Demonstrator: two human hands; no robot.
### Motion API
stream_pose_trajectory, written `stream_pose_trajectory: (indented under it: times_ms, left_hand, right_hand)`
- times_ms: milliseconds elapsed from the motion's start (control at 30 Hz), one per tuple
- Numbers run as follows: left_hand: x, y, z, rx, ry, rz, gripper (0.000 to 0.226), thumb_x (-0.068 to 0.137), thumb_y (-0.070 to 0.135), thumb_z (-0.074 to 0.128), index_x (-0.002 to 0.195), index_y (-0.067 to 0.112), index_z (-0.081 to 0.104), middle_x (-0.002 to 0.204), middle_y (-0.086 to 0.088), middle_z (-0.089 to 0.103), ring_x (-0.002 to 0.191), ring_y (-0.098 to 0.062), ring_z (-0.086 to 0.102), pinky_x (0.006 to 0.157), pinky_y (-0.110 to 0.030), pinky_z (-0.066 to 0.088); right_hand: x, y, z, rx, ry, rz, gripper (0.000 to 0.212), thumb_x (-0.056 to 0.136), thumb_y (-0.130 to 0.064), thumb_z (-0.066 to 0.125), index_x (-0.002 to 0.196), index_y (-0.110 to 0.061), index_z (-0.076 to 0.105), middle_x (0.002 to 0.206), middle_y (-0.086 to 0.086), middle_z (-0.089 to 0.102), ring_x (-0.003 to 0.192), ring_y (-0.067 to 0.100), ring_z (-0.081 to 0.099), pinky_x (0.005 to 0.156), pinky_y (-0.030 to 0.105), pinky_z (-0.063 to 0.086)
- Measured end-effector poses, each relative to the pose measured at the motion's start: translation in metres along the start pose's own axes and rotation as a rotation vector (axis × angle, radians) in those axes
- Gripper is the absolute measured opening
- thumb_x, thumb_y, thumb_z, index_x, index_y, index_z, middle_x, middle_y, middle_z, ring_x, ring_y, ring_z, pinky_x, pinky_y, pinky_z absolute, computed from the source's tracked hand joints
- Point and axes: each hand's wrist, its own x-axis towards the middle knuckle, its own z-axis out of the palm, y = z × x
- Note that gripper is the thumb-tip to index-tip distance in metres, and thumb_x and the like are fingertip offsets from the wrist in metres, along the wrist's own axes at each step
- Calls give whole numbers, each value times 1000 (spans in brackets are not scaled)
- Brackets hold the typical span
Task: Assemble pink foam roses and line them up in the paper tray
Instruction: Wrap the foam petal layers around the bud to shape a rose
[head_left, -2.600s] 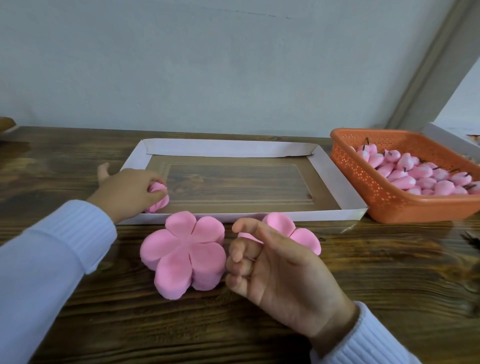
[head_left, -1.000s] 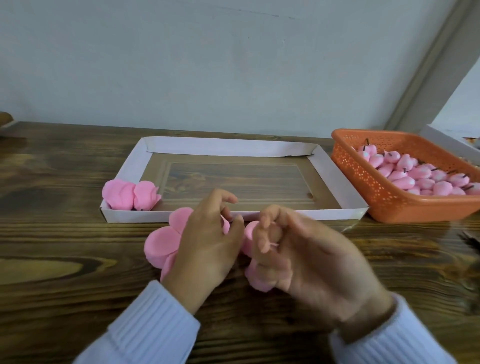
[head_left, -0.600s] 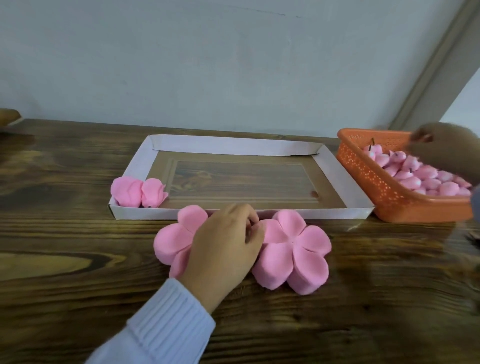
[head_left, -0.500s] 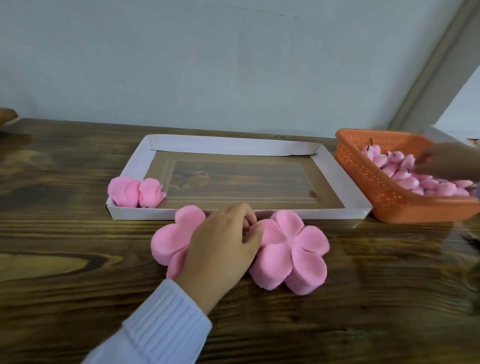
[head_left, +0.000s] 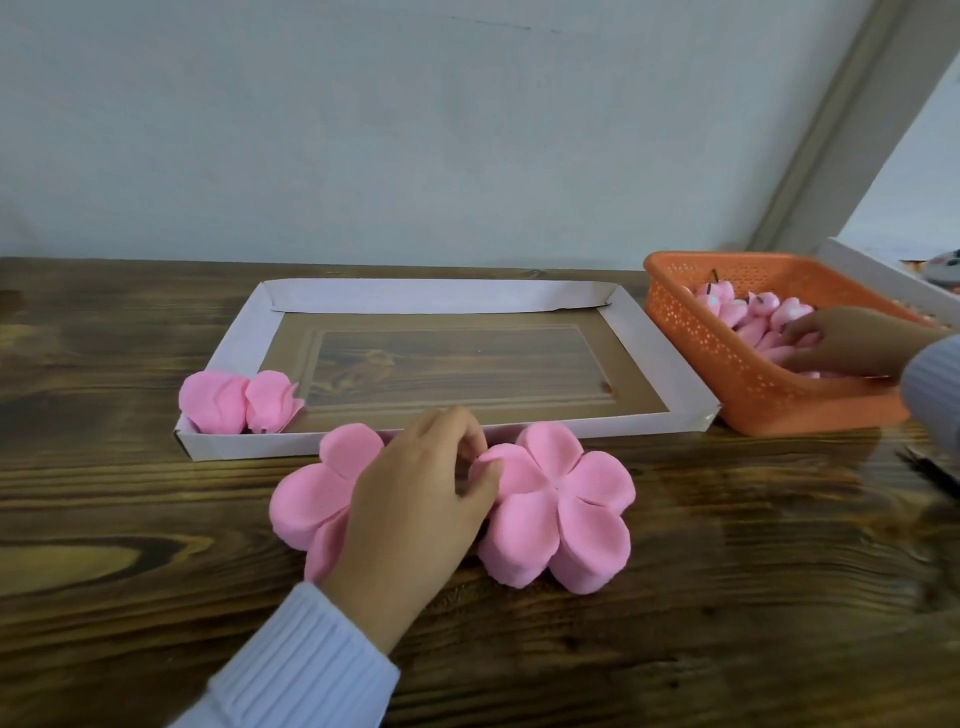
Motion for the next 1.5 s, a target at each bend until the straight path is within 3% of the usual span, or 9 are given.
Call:
stream_pose_trajectory:
  times_ms: [200, 333, 433, 533, 633, 733, 800, 1033, 1500]
  left_hand:
    - [0, -1, 1, -60, 12, -5, 16, 83, 27, 69, 80, 32, 55, 64, 19, 46, 73, 9, 48, 54, -12, 30]
    - [1, 0, 0, -64, 16, 30, 9, 86, 23, 67, 84, 30, 62, 68, 20, 50, 69, 5, 47, 59, -13, 33]
    - [1, 1, -1, -77, 31, 67, 8, 86, 19, 66, 85, 27, 65, 73, 17, 53, 70, 2, 47, 62, -20, 39]
    - [0, 0, -1, -85, 39, 94, 9, 86, 17, 67, 86, 25, 66, 80, 16, 58, 72, -3, 47, 66, -27, 43]
    - [-1, -1, -1, -99, 30, 90, 8, 86, 18, 68, 86, 26, 65, 79, 15, 59, 73, -6, 51, 67, -27, 43]
    - [-1, -1, 0, -163, 29, 74, 10, 88, 20, 63, 92, 30, 63, 75, 18, 64, 71, 0, 55, 66, -19, 42]
    - [-2, -2, -1, -217, 14, 54, 18, 92, 21, 57, 103, 34, 58, 78, 20, 69, 68, 3, 58, 63, -14, 44]
    - [-1, -5, -6, -402, -40, 1, 36, 89, 5, 63, 91, 40, 57, 80, 26, 70, 67, 8, 60, 64, -4, 40]
    - [1, -6, -8, -434, -79, 20, 34, 92, 9, 57, 90, 43, 58, 86, 23, 70, 83, 6, 62, 71, -5, 40]
  right_hand:
    - [-3, -4, -15, -71, 186, -6, 38, 79, -52, 68, 67, -16, 64, 66, 2, 62, 66, 19, 56, 61, 31, 38]
    - [-3, 0, -37, -276, 377, 98, 39, 84, -44, 65, 66, -11, 56, 60, 8, 57, 59, 29, 57, 68, 44, 54]
    - [-20, -18, -45, -26, 655, -18, 39, 82, -49, 55, 84, -11, 62, 66, 11, 60, 65, 35, 59, 70, 52, 54]
    - [-60, -61, -45, 291, 768, -191, 48, 81, -64, 52, 93, -19, 66, 79, 3, 67, 73, 26, 63, 68, 40, 52]
    - [-102, -105, -32, 969, 595, -265, 29, 89, -45, 62, 100, -19, 68, 80, -8, 71, 68, 9, 65, 60, 25, 45]
    - [-131, -140, -13, 2052, -23, -304, 21, 85, -24, 59, 96, -7, 66, 71, 0, 67, 60, 10, 62, 57, 20, 48]
    - [-139, -157, 6, 2301, -236, -266, 25, 79, -27, 60, 91, -8, 72, 75, 1, 67, 62, 11, 63, 59, 19, 49]
    - [-134, -181, 61, 2495, -461, -28, 27, 87, -27, 58, 82, -8, 76, 76, 1, 64, 66, 14, 62, 72, 27, 48]
    - [-135, -183, 67, 2423, -417, -89, 25, 79, -27, 61, 81, -9, 77, 73, 3, 64, 66, 14, 63, 71, 27, 52]
